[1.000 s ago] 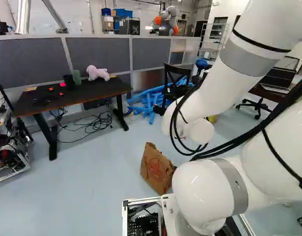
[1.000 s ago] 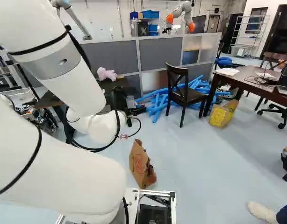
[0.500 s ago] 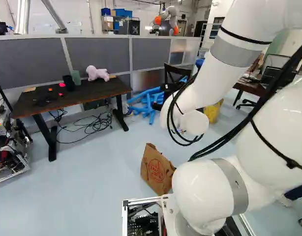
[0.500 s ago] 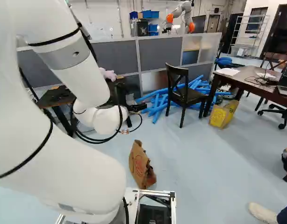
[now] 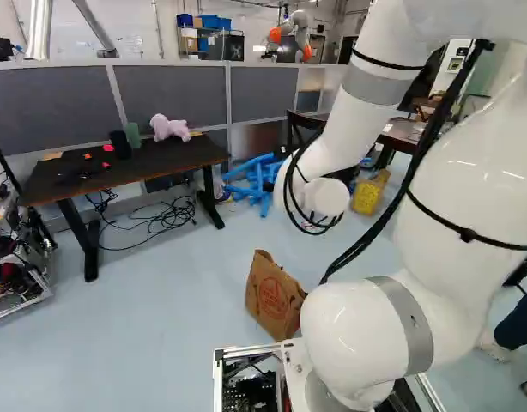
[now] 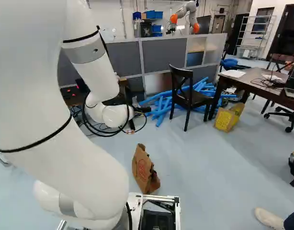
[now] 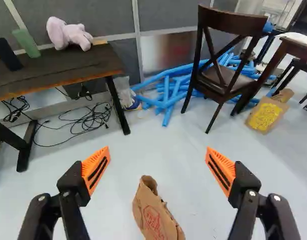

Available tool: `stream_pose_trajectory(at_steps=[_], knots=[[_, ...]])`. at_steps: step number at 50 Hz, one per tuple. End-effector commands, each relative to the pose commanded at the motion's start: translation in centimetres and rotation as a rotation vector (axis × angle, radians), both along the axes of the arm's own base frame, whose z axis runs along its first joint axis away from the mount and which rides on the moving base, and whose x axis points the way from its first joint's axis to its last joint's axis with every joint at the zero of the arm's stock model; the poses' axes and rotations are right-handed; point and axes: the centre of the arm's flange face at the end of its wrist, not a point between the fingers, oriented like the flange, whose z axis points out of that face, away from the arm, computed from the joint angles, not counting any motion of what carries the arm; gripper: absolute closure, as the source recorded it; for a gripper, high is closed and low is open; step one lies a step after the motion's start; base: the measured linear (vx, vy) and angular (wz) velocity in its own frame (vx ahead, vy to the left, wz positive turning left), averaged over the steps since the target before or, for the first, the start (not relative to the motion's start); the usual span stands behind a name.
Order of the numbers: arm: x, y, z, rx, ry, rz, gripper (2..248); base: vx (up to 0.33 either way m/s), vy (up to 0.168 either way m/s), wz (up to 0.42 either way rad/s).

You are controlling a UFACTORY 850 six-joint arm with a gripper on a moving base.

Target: Pick up the bag on the ground and place it on the table

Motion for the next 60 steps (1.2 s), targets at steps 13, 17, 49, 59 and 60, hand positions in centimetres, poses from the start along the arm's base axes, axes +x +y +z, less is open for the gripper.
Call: stream_pose_trajectory(at_steps=[13, 17, 49, 59, 60], knots=[[1.9, 0.5, -1.9, -0.002, 0.104, 0.013, 3, 0.000, 0.000, 0.000], [2.4, 0.7, -2.5, -0.002, 0.135, 0.017, 3, 0.000, 0.000, 0.000], [5.7, 1.8, -7.4, -0.011, 0.377, 0.041, 3, 0.000, 0.000, 0.000], [6.4, 1.9, -9.0, -0.014, 0.451, 0.042, 3, 0.000, 0.000, 0.000], [6.5, 1.9, -9.1, -0.014, 0.458, 0.042, 3, 0.000, 0.000, 0.000]])
